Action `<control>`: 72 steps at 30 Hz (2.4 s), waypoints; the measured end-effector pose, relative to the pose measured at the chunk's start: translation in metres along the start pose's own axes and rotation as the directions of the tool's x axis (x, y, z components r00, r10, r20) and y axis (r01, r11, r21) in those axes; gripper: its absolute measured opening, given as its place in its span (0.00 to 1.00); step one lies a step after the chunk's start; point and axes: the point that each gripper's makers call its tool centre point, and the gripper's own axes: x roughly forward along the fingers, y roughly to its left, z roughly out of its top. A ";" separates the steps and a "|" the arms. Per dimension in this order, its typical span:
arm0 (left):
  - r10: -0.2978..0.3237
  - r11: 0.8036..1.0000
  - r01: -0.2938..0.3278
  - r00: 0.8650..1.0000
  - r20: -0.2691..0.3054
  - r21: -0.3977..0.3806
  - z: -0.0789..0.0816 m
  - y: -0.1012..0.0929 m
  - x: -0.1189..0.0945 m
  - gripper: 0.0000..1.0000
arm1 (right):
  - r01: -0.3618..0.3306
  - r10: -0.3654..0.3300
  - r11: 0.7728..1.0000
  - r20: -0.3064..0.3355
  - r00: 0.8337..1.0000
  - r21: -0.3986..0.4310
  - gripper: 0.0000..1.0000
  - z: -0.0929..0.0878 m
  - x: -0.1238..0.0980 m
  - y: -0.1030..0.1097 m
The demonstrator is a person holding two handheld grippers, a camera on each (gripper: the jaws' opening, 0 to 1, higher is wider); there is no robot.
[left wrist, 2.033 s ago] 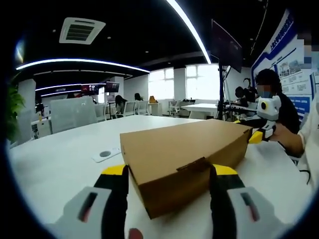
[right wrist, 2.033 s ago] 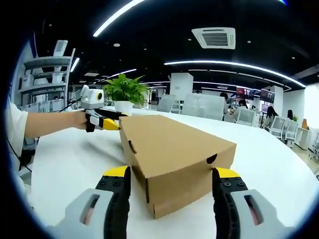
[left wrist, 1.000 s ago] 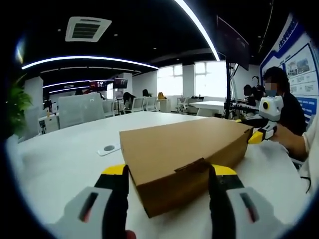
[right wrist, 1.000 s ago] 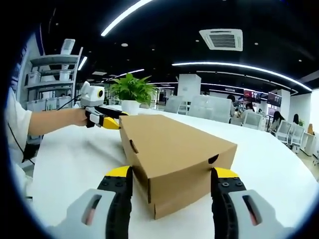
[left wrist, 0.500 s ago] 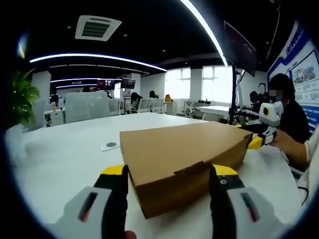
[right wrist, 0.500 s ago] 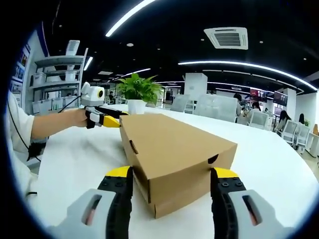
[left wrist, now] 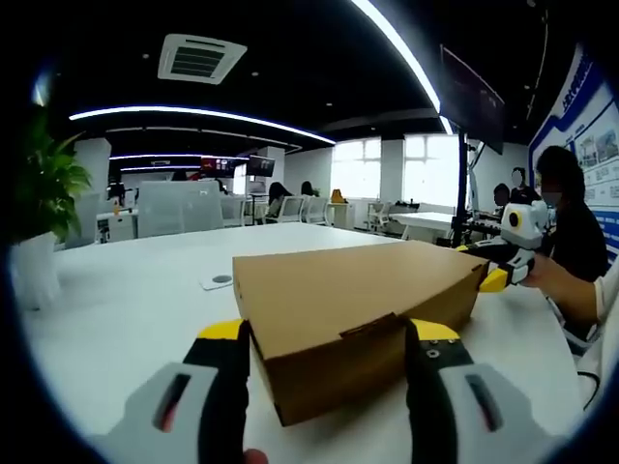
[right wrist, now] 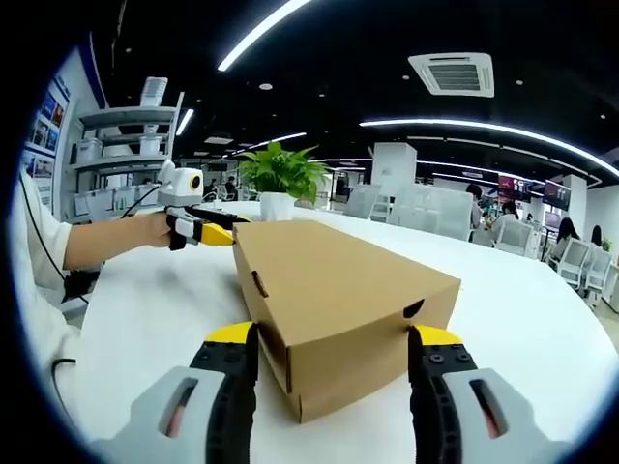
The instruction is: Operate the shoe box by opening the lid, removing the specified soft item, and placing it in the target area until the item is outside and the box remains undamaged.
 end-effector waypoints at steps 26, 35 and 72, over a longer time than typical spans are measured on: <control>0.061 0.998 -0.062 0.997 -0.053 -0.021 -0.007 -0.011 -0.016 0.62 | -0.148 0.147 0.988 -0.047 0.988 -0.030 0.63 -0.004 0.003 -0.015; 0.091 0.996 -0.091 0.995 -0.041 0.002 -0.009 -0.016 -0.018 0.60 | -0.178 0.176 0.983 -0.053 0.983 -0.034 0.63 -0.004 0.004 -0.018; 0.233 0.971 -0.233 0.972 0.001 0.051 -0.013 -0.044 -0.035 0.58 | -0.183 0.183 0.983 -0.021 0.983 -0.018 0.69 -0.005 0.011 -0.023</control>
